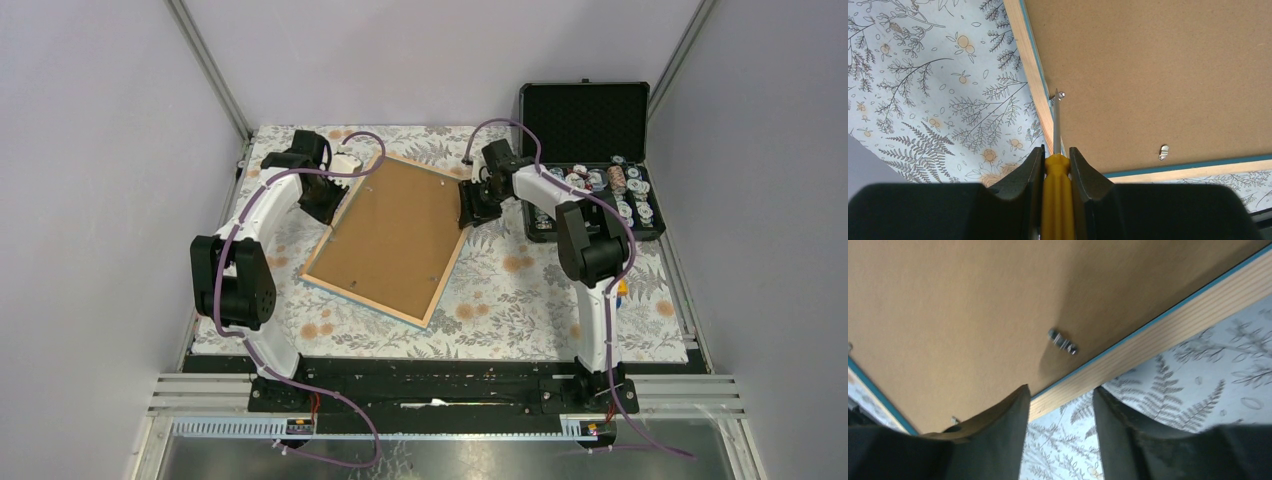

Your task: Take the photo out of the frame

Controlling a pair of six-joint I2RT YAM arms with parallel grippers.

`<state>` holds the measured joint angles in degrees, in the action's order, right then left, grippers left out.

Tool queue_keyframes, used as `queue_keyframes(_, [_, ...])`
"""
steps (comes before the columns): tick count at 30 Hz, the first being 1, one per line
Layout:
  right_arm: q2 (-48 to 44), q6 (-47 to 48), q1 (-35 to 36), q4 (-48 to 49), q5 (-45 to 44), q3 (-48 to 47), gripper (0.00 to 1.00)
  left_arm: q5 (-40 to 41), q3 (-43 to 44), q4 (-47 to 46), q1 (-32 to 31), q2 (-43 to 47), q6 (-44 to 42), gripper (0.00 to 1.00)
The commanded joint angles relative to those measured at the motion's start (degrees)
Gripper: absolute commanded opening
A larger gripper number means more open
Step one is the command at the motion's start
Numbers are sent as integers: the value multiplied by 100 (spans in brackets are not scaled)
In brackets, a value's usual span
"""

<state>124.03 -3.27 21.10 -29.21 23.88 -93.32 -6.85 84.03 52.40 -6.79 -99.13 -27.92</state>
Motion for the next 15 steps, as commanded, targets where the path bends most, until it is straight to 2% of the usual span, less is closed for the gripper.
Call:
queue_keyframes(1, [327, 9, -12, -75, -485, -691, 46, 16, 24, -169, 11, 223, 77, 0])
queue_keyframes(6, [648, 244, -97, -243, -657, -1320, 41, 14, -52, -204, 13, 307, 106, 0])
queue_keyframes(10, [788, 571, -115, -306, -792, -1710, 41, 44, -131, -297, 14, 380, 82, 0])
queue_keyframes(12, [762, 640, -124, -336, -799, -1816, 44, 51, -102, -297, 24, 362, 67, 0])
queue_keyframes(15, [543, 453, -120, -358, -498, -1645, 58, 40, -17, -300, 20, 312, 56, 0])
